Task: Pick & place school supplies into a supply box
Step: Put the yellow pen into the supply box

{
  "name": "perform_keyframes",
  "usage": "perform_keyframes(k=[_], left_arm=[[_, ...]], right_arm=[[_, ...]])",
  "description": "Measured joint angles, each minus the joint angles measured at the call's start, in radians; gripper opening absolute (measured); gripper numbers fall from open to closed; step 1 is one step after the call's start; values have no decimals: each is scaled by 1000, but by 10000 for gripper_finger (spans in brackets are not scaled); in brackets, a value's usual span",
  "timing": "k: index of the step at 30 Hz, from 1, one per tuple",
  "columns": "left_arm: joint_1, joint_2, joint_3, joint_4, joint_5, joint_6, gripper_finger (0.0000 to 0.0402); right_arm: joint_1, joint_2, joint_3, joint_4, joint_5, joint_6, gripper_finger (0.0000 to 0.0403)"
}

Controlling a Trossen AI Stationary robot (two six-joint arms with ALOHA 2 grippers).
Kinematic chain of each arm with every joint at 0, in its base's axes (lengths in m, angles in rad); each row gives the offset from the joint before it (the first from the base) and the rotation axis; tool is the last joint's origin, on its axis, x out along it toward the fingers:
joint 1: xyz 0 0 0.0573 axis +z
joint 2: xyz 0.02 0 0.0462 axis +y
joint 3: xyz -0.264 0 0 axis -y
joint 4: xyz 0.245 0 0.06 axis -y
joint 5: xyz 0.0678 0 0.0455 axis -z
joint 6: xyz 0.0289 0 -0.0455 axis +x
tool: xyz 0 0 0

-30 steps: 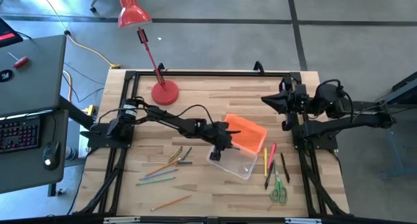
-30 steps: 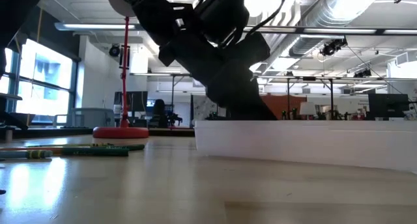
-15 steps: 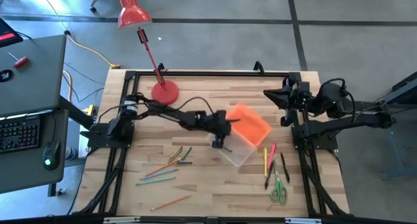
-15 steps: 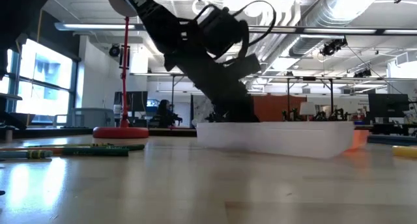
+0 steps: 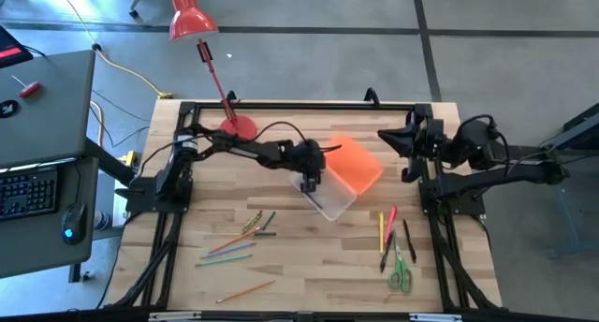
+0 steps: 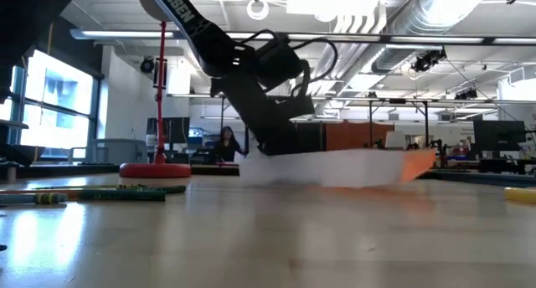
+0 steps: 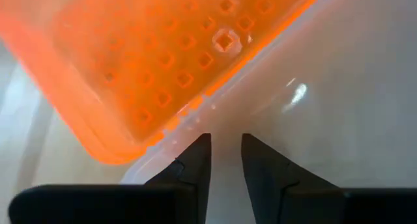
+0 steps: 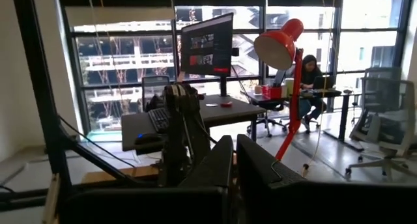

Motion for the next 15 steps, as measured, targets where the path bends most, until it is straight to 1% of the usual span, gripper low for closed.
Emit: perform_keyframes(k=[5,7,11,15], left_arm=[[0,-18,-3,-57,-61,-31,110],[-3,-22,-3,-58,-94,-78,110],[-15,-44,-5,-66,-122,-220,110],[-36,-53,-4,-64,-136,-305,111]], right_arm=[[0,0,0,-1,0,-155,0],[0,0,0,-2,3,-184,0],[0,5,1,-50,13,-111,0],[1,34,-4,-216,-21,-55,0]])
